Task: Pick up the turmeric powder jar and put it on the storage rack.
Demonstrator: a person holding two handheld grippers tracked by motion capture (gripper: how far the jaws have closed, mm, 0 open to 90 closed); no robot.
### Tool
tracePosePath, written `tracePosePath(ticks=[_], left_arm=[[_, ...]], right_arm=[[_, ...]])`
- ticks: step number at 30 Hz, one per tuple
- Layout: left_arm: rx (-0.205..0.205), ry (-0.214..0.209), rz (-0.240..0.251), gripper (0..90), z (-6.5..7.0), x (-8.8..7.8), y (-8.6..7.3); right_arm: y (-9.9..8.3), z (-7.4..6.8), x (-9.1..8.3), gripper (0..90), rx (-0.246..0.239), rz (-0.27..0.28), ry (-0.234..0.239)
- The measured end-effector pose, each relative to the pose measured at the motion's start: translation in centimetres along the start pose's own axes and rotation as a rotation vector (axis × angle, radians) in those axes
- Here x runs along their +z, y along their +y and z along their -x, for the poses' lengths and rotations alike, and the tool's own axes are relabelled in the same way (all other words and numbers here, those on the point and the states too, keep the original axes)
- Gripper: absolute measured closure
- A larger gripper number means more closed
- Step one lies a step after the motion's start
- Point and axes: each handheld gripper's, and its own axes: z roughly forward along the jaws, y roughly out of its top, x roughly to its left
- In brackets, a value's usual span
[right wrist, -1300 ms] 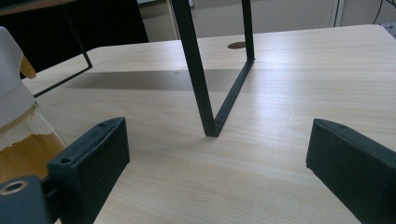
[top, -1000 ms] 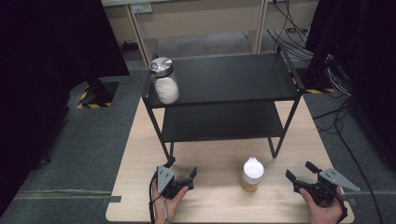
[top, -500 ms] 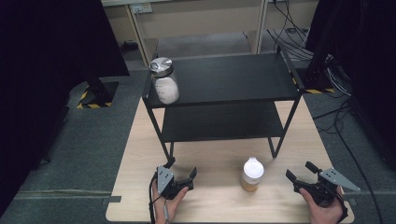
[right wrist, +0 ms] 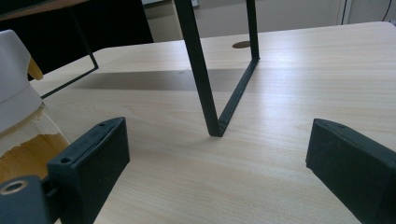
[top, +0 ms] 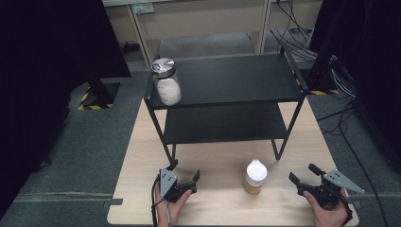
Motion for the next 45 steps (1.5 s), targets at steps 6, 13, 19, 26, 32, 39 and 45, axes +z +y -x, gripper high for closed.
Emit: tracePosePath(ticks=[6,13,19,26,32,39,45], left_arm=[[0.001,0.003,0.001,5.1,0.1,0.0,0.0],[0.0,0.0,0.001,5.1,0.1,0.1,0.0],[0.004,0.0,-0.001,5.0,0.1,0.2,0.0],[0.002,-0.002,0.0,4.9,0.0,0.3,0.0],[0.005,-0.002,0.001,4.7,0.1,0.3,0.0],[0.002,-0.003,0.0,4.7,0.0,0.3,0.0],[0.004,-0.004,0.001,4.6,0.0,0.3,0.0]], right_arm=[[0.0,0.1,0.1,6.3,-0.013,0.004,0.016],[-0.3,0.0,0.4,5.1,-0.039,0.036,0.064],[-0.1,-0.9,1.1,4.7,-0.08,0.034,0.151],[-0.1,-1.6,1.7,4.6,-0.089,0.027,0.2],[-0.2,-2.2,2.0,4.6,-0.108,0.02,0.251],[-0.1,-3.1,2.3,4.6,-0.127,0.005,0.288],[0.0,-3.8,3.0,4.7,-0.152,0.002,0.309]])
